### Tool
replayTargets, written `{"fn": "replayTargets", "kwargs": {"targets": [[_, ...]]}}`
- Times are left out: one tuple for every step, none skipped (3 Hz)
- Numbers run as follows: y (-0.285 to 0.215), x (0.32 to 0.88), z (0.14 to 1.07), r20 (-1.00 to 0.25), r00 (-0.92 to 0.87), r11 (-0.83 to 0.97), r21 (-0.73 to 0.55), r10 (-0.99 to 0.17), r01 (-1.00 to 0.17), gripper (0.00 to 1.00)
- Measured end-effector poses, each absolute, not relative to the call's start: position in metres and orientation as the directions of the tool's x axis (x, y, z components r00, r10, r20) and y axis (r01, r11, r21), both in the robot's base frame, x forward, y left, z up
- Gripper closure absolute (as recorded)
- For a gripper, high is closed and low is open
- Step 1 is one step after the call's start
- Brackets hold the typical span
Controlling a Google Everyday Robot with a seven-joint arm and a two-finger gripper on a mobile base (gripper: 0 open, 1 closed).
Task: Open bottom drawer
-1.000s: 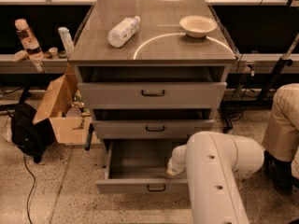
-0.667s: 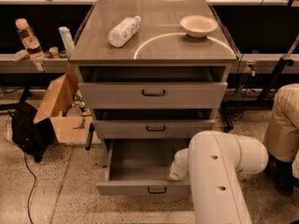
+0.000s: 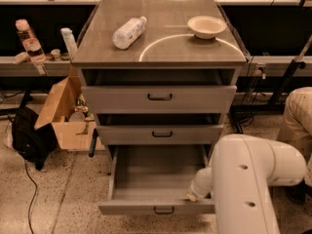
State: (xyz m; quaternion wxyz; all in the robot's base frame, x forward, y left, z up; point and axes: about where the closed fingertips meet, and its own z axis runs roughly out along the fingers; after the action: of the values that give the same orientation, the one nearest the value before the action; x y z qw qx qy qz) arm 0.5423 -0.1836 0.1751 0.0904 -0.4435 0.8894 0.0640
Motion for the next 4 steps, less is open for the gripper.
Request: {"fn": "replayTargets", "kwargs": {"targets": [[-0.19,0.525,0.18,-0.22,-0.611,0.618,0.048,-0.76,-0.785,1.0],[-0.198,0.493,0.188,-0.217,-0.624,0.626,0.069,-0.751,-0.777,1.0],[-0.199,0.482,0.191,-0.214,-0.628,0.628,0.079,-0.748,-0.775,0.84],[-0.199,0.482,0.191,-0.214,-0.628,0.628,0.079,-0.748,-0.775,0.61]]}}
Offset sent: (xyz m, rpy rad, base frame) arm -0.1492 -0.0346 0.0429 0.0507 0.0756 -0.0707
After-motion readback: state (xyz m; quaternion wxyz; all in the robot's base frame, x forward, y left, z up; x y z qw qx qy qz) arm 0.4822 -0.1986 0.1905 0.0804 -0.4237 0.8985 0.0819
